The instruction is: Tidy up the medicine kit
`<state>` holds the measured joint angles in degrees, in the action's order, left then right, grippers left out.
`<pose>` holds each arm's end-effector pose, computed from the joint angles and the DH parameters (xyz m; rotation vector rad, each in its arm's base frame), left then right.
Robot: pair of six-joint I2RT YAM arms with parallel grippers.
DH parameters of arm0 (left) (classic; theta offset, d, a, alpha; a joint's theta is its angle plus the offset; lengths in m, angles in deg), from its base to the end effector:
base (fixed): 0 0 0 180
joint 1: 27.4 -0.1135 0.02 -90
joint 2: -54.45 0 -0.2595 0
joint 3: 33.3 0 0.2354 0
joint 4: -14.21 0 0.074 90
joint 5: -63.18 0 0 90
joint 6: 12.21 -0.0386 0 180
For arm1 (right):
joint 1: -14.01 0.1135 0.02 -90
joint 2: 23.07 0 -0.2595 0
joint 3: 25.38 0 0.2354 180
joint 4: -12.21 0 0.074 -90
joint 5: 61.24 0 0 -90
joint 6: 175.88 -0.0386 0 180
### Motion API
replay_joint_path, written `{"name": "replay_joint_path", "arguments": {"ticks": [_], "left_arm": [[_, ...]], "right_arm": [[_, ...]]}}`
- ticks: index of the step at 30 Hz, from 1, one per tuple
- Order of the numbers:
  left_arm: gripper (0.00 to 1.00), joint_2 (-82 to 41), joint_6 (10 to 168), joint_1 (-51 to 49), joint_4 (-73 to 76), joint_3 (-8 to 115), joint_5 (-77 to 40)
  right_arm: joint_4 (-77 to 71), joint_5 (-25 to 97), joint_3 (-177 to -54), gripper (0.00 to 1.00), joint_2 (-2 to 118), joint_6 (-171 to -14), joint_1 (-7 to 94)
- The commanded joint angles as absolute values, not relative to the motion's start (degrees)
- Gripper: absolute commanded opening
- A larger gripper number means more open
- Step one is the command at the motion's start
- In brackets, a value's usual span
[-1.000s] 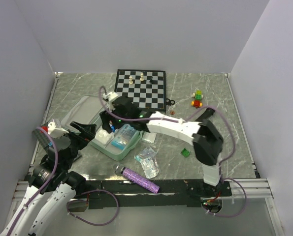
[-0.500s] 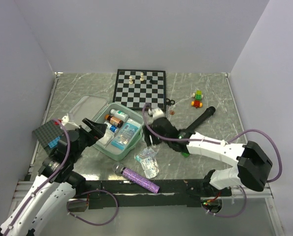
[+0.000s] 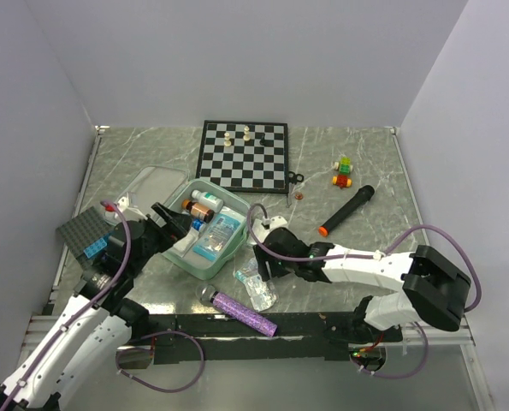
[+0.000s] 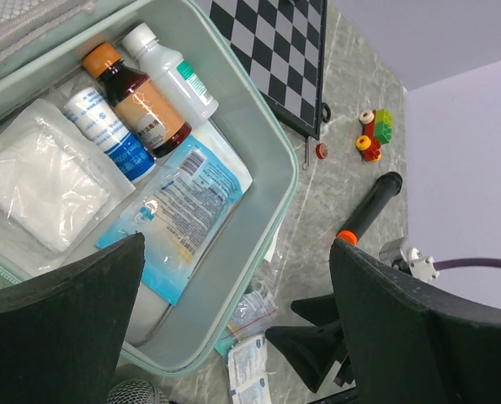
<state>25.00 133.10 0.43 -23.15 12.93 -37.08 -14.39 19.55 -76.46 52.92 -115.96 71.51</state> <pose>0.1131 -0.0519 0.2697 -0.5969 1.9167 -0.7864 0.1344 0.1995 0.1784 -0.5265 2.4562 0.4607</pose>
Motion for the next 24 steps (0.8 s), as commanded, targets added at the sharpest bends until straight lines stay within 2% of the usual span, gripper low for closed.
{"name": "replay_joint_path", "arguments": {"ticks": [1,7,11,12,16,19,20,24], "left_arm": [[0.95,26.3,133.6,0.4,-21.7,13.3,-36.7],[0.96,27.4,133.3,0.4,-23.2,13.6,-37.5],[0.96,27.9,133.3,0.3,-23.5,13.3,-37.8],[0.96,28.0,133.4,0.3,-23.3,13.1,-37.7],[0.96,27.8,133.6,0.4,-22.9,12.7,-37.5],[0.96,27.6,133.4,0.3,-23.3,12.8,-37.7],[0.96,27.7,133.4,0.4,-23.3,12.9,-37.7],[0.97,27.9,133.4,0.4,-23.4,12.8,-37.8]], "right_arm": [[-9.6,20.5,-78.1,0.76,54.1,-117.6,68.6],[-9.6,26.5,-81.3,0.65,62.9,-116.5,66.8],[-9.5,28.4,-81.4,0.57,63.9,-117.0,66.9],[-9.7,28.3,-81.4,0.52,63.9,-117.2,66.9],[-11.8,27.1,-80.9,0.21,62.8,-117.9,66.8],[-13.3,24.6,-80.1,0.03,59.5,-118.0,66.4],[-14.4,23.7,-80.0,0.00,57.5,-118.0,66.1],[-18.3,18.8,-80.0,0.00,50.2,-117.0,65.3]]}}
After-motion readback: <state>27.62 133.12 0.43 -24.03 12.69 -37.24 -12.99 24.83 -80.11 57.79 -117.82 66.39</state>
